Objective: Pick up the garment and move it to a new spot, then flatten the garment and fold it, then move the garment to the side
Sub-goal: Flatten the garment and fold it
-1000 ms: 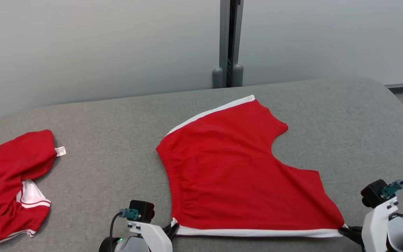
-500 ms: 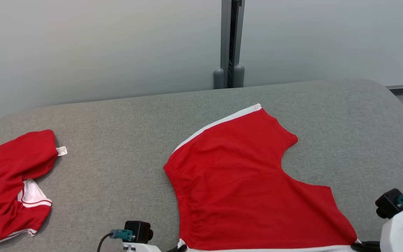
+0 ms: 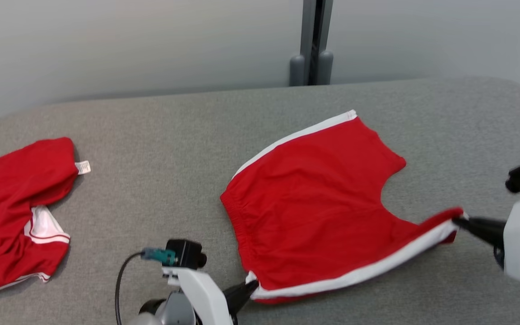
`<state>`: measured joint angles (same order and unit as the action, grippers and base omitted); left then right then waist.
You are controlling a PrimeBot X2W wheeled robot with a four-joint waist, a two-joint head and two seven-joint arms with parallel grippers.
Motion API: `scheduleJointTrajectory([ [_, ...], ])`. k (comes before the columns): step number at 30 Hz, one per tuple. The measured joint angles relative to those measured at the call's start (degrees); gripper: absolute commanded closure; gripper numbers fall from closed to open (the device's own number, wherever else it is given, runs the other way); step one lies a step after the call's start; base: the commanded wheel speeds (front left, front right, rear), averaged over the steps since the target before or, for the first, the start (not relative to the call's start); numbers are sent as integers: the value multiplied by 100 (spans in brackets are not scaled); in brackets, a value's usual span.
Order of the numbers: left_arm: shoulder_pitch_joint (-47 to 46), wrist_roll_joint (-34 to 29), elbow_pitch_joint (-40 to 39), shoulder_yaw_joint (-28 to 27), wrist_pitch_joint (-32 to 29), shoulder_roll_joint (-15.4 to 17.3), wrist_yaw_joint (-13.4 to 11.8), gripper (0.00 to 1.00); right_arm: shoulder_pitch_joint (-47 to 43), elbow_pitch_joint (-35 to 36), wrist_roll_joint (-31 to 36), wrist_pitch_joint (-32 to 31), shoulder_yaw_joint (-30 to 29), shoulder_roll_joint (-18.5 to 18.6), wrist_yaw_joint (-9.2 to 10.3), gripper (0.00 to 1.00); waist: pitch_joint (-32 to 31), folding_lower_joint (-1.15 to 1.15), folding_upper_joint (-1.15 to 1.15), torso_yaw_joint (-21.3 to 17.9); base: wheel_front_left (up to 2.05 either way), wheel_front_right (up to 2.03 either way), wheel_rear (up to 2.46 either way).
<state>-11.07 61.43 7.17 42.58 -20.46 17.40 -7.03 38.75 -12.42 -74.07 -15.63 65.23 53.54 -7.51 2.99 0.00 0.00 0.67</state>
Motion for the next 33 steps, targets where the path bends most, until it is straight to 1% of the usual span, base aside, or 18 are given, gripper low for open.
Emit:
scheduleJointTrajectory([
  [3,-250,296,-215,-158,-353,-23,-97,100,346,-53,-15,-37,-189,-18,0,100,204,0,0,82,0,0,0],
  [7,-666,631,-291,-447,-642,-149,-268,100,771,-240,-83,-121,-398,-125,0,100,490,0,0,201,0,0,0],
  [10,-965,783,-226,-598,-738,-286,-323,100,1111,-449,-81,-203,-499,-240,0,100,725,0,0,290,0,0,0],
  [15,-1371,1081,59,-876,-748,-636,-361,100,1642,-837,1,-326,-558,-453,1,100,1108,0,0,453,0,0,0],
  [17,-1516,1158,190,-967,-713,-770,-350,100,1834,-999,16,-372,-559,-521,0,100,1242,0,0,533,0,0,0],
  [22,-1853,1279,535,-1072,-597,-1056,-225,100,2206,-1361,30,-459,-541,-677,1,100,1515,0,0,748,0,0,0],
  [28,-2282,1250,953,-1053,-434,-1257,-97,100,2603,-1704,4,-504,-521,-769,1,100,1824,0,0,950,0,0,0],
  [33,-2575,1218,1301,-1042,-294,-1328,38,100,2864,-1974,-3,-469,-488,-893,1,100,2023,0,0,1079,0,0,0],
])
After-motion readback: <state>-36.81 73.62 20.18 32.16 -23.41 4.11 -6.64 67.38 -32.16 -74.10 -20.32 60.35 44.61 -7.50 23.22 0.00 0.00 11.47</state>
